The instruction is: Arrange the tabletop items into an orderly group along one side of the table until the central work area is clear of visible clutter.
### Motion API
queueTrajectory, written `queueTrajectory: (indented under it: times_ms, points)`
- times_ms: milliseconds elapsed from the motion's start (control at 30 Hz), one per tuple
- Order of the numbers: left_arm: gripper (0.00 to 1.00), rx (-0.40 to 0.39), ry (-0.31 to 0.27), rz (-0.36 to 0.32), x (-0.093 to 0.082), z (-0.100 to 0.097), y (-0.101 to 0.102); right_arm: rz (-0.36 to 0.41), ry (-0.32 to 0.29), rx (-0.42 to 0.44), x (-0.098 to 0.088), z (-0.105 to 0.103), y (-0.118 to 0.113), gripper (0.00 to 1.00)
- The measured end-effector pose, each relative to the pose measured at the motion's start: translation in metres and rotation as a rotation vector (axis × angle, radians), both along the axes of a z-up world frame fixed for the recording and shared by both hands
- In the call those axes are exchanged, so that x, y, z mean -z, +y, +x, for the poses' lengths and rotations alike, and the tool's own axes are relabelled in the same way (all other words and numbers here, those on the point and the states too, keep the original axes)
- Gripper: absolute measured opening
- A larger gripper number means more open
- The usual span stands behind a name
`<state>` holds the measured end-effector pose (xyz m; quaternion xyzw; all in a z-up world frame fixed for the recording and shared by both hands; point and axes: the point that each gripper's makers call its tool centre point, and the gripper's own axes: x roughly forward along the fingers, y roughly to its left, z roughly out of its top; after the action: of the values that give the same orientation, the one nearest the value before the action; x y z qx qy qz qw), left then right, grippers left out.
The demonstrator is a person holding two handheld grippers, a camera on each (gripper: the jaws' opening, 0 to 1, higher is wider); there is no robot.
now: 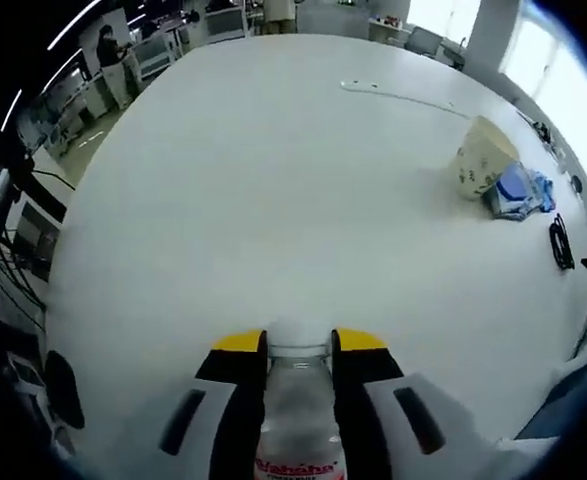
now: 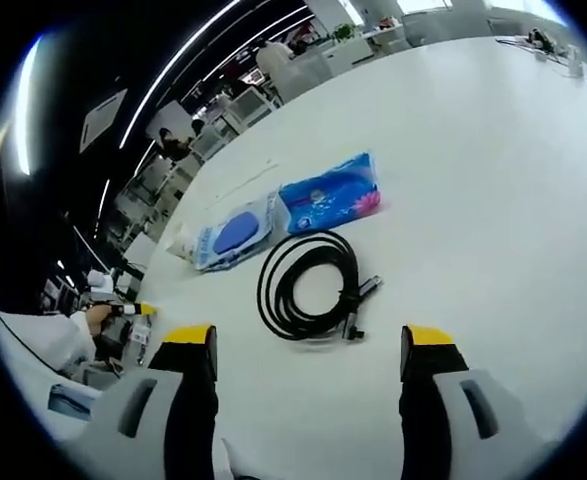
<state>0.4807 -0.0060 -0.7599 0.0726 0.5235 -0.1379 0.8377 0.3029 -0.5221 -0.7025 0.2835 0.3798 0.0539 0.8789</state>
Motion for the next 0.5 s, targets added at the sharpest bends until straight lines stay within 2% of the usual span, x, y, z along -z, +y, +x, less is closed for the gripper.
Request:
queueTrajectory:
  times_ms: [67, 200, 300, 433, 500]
  points:
    - [0.22, 0.01, -0.011, 0.003, -0.004, -0.002, -0.001, 0.002, 0.0, 0.007, 0.0, -0.003, -0.001, 0.74]
    - [0.21, 0.017, -0.062, -0.04, -0.022, -0.003, -0.005, 0.0, 0.006, 0.001, 0.002, -0.008, -0.001, 0.74]
    - [0.2, -0.024, -0.099, -0.082, -0.037, -0.004, -0.002, 0.006, 0.014, 0.0, 0.004, -0.011, 0.002, 0.75]
    - [0.2, -0.043, -0.129, -0.094, -0.049, -0.008, 0.004, 0.009, 0.013, -0.009, 0.002, -0.011, 0.006, 0.75]
    - [0.2, -0.062, -0.165, -0.103, -0.059, -0.01, 0.01, 0.011, 0.005, -0.013, -0.001, -0.01, 0.01, 0.75]
